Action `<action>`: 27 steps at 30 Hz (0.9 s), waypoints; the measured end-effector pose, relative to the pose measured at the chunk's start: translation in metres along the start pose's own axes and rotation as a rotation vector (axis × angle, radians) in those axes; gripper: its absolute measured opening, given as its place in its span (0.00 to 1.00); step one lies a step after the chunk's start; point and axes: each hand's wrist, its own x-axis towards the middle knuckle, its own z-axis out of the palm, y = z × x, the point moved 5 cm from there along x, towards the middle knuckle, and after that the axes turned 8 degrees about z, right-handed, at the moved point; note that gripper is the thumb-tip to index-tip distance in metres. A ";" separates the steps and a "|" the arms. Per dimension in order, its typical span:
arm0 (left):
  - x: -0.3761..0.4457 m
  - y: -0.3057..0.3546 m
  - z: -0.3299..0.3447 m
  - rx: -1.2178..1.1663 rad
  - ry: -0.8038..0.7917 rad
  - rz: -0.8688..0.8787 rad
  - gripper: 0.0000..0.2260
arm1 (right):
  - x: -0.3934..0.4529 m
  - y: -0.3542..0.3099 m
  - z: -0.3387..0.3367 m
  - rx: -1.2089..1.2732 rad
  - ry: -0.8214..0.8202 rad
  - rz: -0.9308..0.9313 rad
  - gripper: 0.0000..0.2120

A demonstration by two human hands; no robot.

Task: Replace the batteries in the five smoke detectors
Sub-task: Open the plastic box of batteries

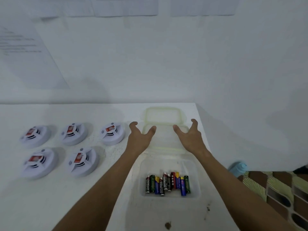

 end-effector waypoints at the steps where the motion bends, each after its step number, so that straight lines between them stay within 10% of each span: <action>1: 0.000 -0.001 0.001 -0.022 0.020 -0.012 0.36 | 0.002 0.003 0.001 0.013 0.004 0.017 0.43; 7: 0.003 0.010 -0.006 0.093 0.168 0.216 0.26 | 0.010 0.003 -0.003 -0.023 0.084 -0.055 0.48; 21: -0.013 0.008 -0.011 0.245 -0.171 -0.025 0.58 | 0.025 -0.037 0.014 -0.345 -0.225 -0.354 0.50; 27: -0.006 0.022 -0.017 0.092 0.114 0.144 0.49 | 0.022 -0.026 0.005 -0.184 -0.150 -0.174 0.45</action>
